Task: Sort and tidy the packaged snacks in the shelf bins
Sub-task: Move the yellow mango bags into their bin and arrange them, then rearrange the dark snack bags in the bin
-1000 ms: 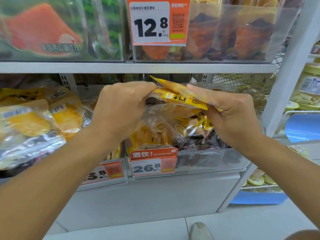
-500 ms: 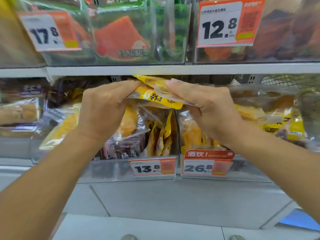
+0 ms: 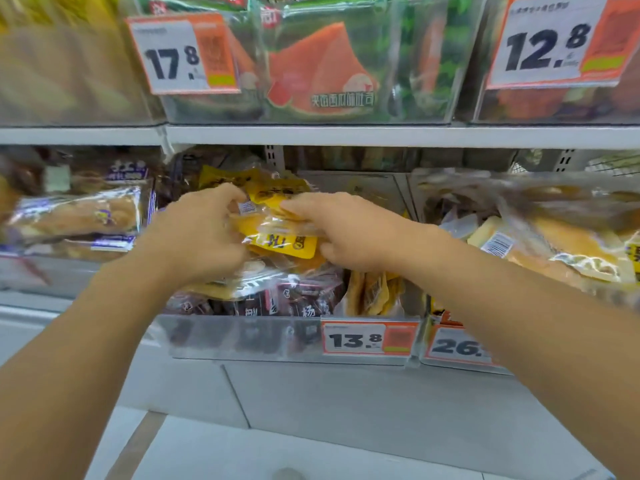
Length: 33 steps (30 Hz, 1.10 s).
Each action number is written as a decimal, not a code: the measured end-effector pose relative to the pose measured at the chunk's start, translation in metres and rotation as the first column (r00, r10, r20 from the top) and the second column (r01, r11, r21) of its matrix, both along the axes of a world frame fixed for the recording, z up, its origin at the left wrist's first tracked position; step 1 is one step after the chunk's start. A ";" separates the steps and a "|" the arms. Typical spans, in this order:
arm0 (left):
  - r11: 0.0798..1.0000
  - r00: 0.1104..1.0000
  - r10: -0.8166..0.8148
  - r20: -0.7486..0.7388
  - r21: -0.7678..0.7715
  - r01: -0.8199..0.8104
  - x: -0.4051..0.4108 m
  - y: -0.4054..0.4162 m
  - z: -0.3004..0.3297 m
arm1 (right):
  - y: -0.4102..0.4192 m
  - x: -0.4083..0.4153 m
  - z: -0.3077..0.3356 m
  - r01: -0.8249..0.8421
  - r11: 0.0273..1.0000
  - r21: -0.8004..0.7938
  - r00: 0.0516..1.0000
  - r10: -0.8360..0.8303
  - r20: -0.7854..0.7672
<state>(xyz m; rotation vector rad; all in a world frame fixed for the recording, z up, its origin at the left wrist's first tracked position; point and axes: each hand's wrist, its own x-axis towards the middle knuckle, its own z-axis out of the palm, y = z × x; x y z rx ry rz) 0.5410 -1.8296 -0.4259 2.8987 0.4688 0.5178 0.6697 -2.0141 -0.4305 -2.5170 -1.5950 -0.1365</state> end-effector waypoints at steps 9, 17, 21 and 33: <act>0.935 0.929 -0.353 0.108 0.066 0.348 0.018 -0.050 0.001 | -0.077 -0.034 0.019 0.029 0.998 0.050 0.996 -0.033 0.085; 0.910 0.945 -0.324 -0.046 0.259 0.325 0.039 -0.101 -0.008 | -0.172 -0.016 0.010 0.308 0.948 0.078 0.937 -0.316 0.147; 0.887 0.888 -0.451 0.086 0.150 0.436 0.048 -0.142 0.000 | -0.182 0.003 0.005 0.343 0.938 -0.049 0.937 -0.345 -0.048; 0.845 0.860 -0.506 -0.061 0.164 0.509 0.097 -0.196 -0.015 | -0.243 0.049 -0.001 0.422 0.906 -0.019 0.899 -0.421 -0.121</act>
